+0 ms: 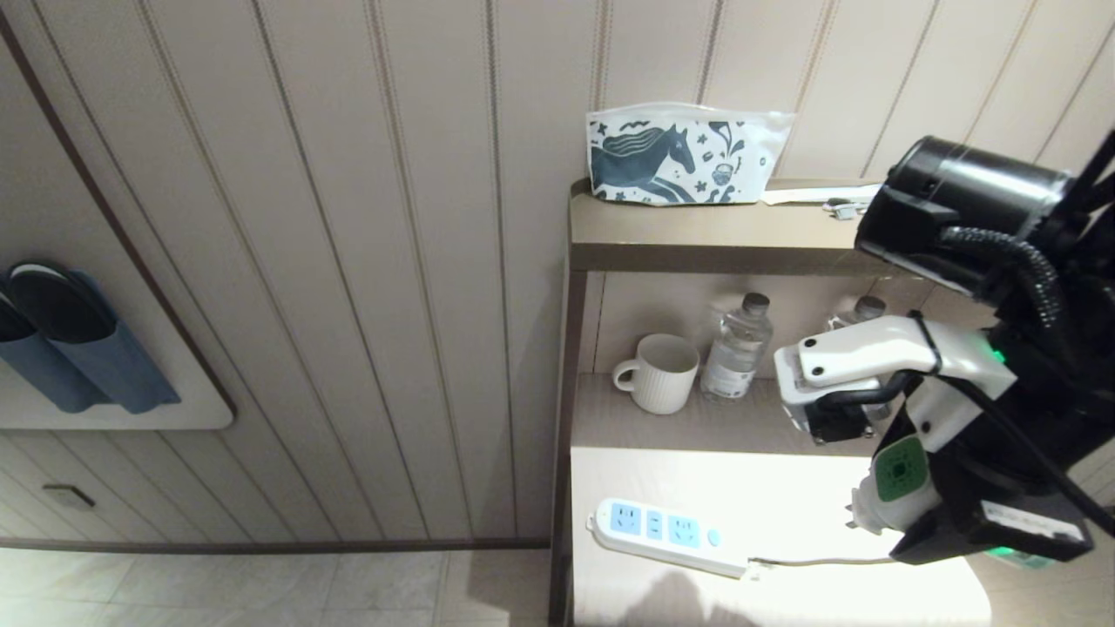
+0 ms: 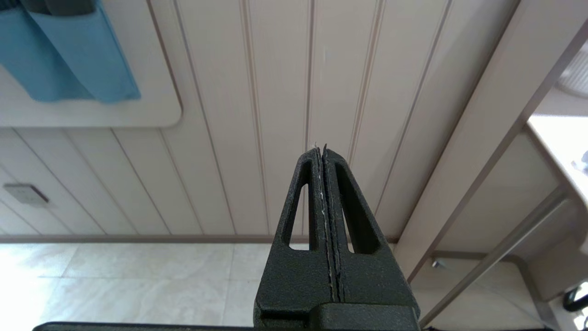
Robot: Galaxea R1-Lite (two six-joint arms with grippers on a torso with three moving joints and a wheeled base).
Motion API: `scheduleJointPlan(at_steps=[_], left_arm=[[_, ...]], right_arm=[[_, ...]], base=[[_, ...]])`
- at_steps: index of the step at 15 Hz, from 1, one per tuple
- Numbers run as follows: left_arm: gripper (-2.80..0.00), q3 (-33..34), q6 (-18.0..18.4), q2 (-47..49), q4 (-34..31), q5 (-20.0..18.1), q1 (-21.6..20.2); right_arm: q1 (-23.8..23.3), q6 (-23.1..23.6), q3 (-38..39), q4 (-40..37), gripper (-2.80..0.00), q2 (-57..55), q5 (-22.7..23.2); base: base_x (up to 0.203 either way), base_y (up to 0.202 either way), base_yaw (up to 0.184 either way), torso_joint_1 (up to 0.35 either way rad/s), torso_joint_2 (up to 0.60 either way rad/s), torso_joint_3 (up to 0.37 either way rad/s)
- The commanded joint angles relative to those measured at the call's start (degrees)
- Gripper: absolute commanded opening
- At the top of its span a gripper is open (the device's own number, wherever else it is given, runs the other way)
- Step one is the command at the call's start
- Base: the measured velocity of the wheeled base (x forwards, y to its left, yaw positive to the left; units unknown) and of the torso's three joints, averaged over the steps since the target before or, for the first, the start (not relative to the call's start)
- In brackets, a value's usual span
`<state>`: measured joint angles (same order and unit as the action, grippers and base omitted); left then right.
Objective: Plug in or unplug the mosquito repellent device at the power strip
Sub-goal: Insert the plug into the socket
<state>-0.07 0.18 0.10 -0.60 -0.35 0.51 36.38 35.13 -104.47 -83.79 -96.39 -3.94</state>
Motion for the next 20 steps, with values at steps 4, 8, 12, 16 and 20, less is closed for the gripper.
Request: scheduleJointPlan(at_steps=[4, 8, 12, 16, 20], left_arm=[[-2.80, 0.1, 0.0, 0.1, 0.0, 0.0, -0.1], [-2.80, -0.1, 0.0, 0.1, 0.0, 0.0, 0.0], [-2.80, 0.1, 0.0, 0.1, 0.0, -0.1, 0.0], [-2.80, 0.1, 0.0, 0.1, 0.0, -0.1, 0.0], [-2.80, -0.1, 0.0, 0.1, 0.0, 0.0, -0.1]], right_arm=[[-1.0, 0.2, -0.6, 1.8, -2.80, -5.1, 0.0], [-1.8, 0.2, -0.4, 2.9, -2.80, -7.0, 0.1], [-1.7, 0.2, -0.5, 3.0, -2.80, -9.4, 0.2], [-1.6, 0.0, 1.8, 9.7, -2.80, -13.0, 0.0], [-1.6, 0.0, 2.0, 14.4, -2.80, -18.3, 0.0]], base=[[0.000, 0.000, 0.000, 0.247, -0.51, -0.272], [0.000, 0.000, 0.000, 0.179, -0.37, -0.188], [0.000, 0.000, 0.000, 0.061, -0.12, -0.055], [0.000, 0.000, 0.000, 0.000, 0.00, 0.000], [0.000, 0.000, 0.000, 0.000, 0.00, 0.000]])
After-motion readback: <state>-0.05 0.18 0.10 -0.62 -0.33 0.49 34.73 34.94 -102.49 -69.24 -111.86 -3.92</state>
